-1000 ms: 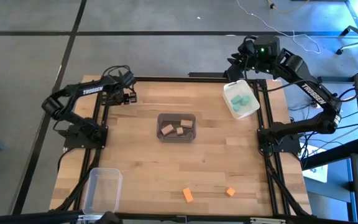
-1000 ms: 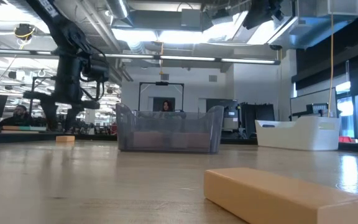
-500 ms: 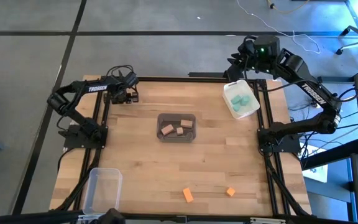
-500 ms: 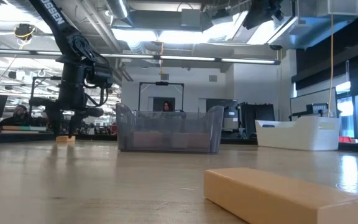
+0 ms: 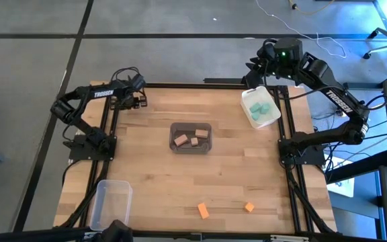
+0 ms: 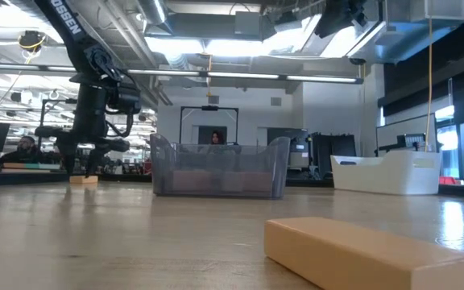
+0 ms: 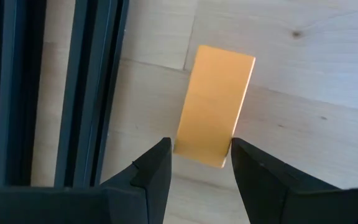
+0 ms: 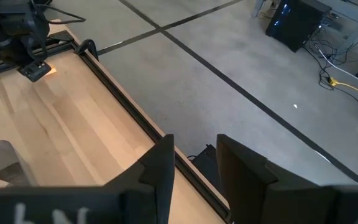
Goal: Sort & place blocks by color
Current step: Put the top yellow block into the transparent bin
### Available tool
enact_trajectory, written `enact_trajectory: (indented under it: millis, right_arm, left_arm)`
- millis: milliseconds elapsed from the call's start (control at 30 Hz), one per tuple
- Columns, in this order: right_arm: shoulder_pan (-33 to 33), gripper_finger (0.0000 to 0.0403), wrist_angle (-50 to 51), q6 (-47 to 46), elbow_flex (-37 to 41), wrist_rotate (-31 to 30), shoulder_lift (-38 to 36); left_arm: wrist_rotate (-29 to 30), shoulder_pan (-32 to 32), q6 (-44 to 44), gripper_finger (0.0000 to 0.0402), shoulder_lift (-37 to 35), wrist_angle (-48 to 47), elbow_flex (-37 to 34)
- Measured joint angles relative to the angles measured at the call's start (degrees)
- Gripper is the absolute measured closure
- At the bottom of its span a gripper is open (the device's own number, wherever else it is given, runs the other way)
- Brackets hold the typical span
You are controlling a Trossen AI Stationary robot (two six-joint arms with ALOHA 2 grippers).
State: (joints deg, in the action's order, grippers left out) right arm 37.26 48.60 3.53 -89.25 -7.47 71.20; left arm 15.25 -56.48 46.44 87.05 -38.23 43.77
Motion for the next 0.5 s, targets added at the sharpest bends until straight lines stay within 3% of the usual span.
enact_trajectory:
  millis: [500]
  right_arm:
    - [0.01,0.0283,0.0,0.0,0.0,0.01,0.0]
  left_arm:
    - [1.1,1.24,1.54,0.0244,4.14,-0.03,0.27]
